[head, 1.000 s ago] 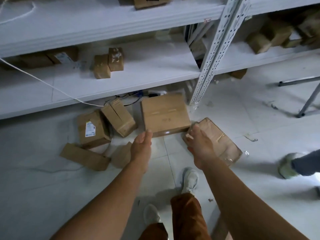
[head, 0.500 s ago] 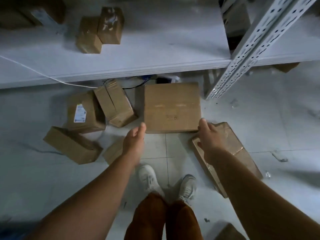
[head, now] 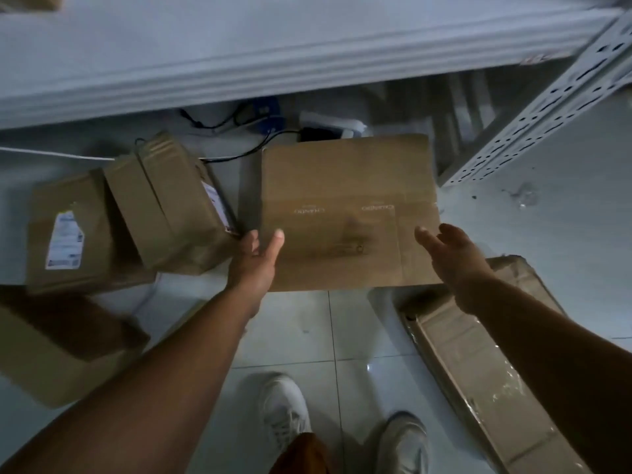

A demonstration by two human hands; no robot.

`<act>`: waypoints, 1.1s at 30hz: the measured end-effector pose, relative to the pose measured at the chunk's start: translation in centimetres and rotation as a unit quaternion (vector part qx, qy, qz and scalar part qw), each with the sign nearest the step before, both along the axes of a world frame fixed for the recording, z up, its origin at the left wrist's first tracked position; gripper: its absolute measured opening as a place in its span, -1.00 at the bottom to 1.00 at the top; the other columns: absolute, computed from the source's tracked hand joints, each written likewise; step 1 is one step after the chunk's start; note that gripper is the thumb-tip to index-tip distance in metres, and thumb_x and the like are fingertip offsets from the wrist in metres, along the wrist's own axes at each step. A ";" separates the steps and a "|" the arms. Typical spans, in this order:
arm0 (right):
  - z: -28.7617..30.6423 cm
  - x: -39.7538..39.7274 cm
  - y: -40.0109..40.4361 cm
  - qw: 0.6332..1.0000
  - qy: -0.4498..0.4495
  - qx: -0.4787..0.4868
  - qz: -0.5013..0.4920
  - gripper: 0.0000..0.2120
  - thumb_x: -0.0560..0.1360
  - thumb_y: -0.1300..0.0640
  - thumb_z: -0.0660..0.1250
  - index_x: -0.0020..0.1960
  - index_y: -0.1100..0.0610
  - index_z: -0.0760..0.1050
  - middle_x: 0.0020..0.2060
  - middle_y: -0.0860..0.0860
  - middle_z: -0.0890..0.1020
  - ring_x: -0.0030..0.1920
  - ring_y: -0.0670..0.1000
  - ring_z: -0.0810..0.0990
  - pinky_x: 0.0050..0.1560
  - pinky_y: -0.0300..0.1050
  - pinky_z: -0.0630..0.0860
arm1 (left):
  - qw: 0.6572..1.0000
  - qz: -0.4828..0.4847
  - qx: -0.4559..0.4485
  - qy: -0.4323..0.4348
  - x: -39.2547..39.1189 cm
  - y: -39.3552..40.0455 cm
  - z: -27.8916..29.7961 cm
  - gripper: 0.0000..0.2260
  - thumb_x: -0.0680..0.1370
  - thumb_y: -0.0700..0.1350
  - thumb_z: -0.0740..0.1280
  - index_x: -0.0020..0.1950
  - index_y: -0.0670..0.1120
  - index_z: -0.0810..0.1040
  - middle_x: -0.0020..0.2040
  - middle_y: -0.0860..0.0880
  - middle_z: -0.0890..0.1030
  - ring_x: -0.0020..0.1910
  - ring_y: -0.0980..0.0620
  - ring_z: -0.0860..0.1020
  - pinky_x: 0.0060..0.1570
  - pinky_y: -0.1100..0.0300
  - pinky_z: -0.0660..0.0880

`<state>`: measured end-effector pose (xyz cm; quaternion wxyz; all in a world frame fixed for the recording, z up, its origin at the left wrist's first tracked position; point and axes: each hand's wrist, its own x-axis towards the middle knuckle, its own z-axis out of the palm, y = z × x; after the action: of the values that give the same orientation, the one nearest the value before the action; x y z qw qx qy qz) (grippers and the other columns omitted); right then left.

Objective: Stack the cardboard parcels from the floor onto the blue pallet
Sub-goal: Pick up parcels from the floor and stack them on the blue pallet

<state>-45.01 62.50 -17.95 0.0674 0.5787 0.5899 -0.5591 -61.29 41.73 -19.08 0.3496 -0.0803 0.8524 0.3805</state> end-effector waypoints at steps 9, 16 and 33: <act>-9.9 -2.4 3.7 0.999 -0.035 0.030 -0.018 -0.22 0.37 -0.07 0.49 0.44 0.06 0.17 0.26 0.06 0.45 0.25 0.15 0.44 0.12 0.04 0.39 | 0.998 0.006 -0.058 0.029 -3.4 3.0 -9.7 -0.11 0.46 0.17 0.40 0.58 0.04 -0.10 0.57 -0.04 0.11 0.50 -0.14 0.20 0.39 -0.02 0.22; -11.7 -2.8 4.1 0.997 -0.054 0.049 -0.028 -0.16 0.29 -0.12 0.53 0.42 0.03 0.20 0.28 0.09 0.45 0.24 0.18 0.44 0.19 0.15 0.43 | 0.997 0.032 -0.050 0.041 -4.5 2.5 -11.1 -0.07 0.35 0.17 0.50 0.57 0.00 0.06 0.51 -0.06 0.27 0.44 -0.13 0.31 0.38 0.01 0.30; 4.3 -1.1 1.5 0.999 -0.006 0.038 0.009 -0.20 0.31 -0.02 0.54 0.42 0.03 0.21 0.11 0.02 0.43 0.07 0.08 0.43 0.02 0.08 0.46 | 0.996 0.070 -0.039 0.027 -0.7 -2.0 5.5 -0.11 0.40 0.16 0.46 0.57 0.01 0.03 0.48 -0.08 0.32 0.43 -0.15 0.32 0.33 -0.04 0.30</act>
<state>-46.07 63.99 -13.68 0.0539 0.5791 0.6155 -0.5319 -61.96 39.78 -13.55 0.2954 -0.1434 0.8680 0.3726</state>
